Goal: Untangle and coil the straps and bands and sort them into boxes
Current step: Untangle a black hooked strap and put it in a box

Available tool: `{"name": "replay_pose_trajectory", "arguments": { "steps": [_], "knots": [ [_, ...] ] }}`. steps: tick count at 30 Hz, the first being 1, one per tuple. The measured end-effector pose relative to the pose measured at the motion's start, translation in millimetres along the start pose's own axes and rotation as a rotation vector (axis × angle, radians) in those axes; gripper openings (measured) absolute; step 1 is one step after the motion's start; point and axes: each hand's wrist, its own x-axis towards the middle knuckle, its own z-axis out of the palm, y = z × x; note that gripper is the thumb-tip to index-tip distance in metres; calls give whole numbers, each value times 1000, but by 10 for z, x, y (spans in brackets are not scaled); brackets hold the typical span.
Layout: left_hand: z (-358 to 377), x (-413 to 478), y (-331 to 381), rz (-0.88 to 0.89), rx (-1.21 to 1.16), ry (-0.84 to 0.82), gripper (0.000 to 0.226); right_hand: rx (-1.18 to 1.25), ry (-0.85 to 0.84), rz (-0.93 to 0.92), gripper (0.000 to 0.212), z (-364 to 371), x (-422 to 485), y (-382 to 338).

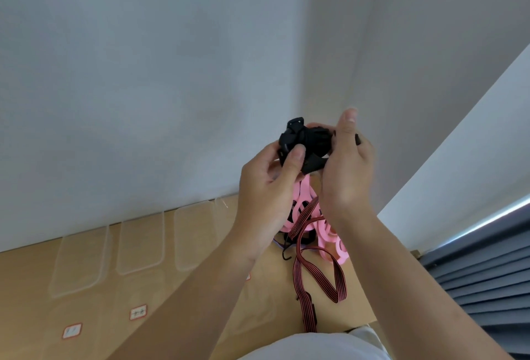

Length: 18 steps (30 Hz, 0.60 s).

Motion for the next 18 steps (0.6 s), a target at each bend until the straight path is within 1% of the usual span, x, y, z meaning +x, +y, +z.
{"name": "replay_pose_trajectory", "arguments": {
  "steps": [4, 8, 10, 11, 14, 16, 18],
  "knots": [
    [60, 26, 53, 18, -113, 34, 23, -23, -35, -9, 52, 37, -59, -25],
    [41, 65, 172, -12, -306, -14, 34, -44, -51, -68, 41, 74, -95, 2],
    [3, 93, 220, -14, -382, -46, 29, -53, -49, -69, 37, 96, -99, 4],
    [-13, 105, 246, -18, -405, -64, 27, -46, -57, -55, 38, 105, -100, 0],
    [-58, 116, 296, -35, -440, -97, 31, -96, -102, -63, 59, 114, -100, -61],
    [-61, 109, 316, -57, -450, -95, 35, -119, -109, -110, 60, 117, -100, -112],
    [-32, 104, 304, -76, -427, -65, 34, -109, -82, -154, 58, 129, -111, -161]
  ]
}}
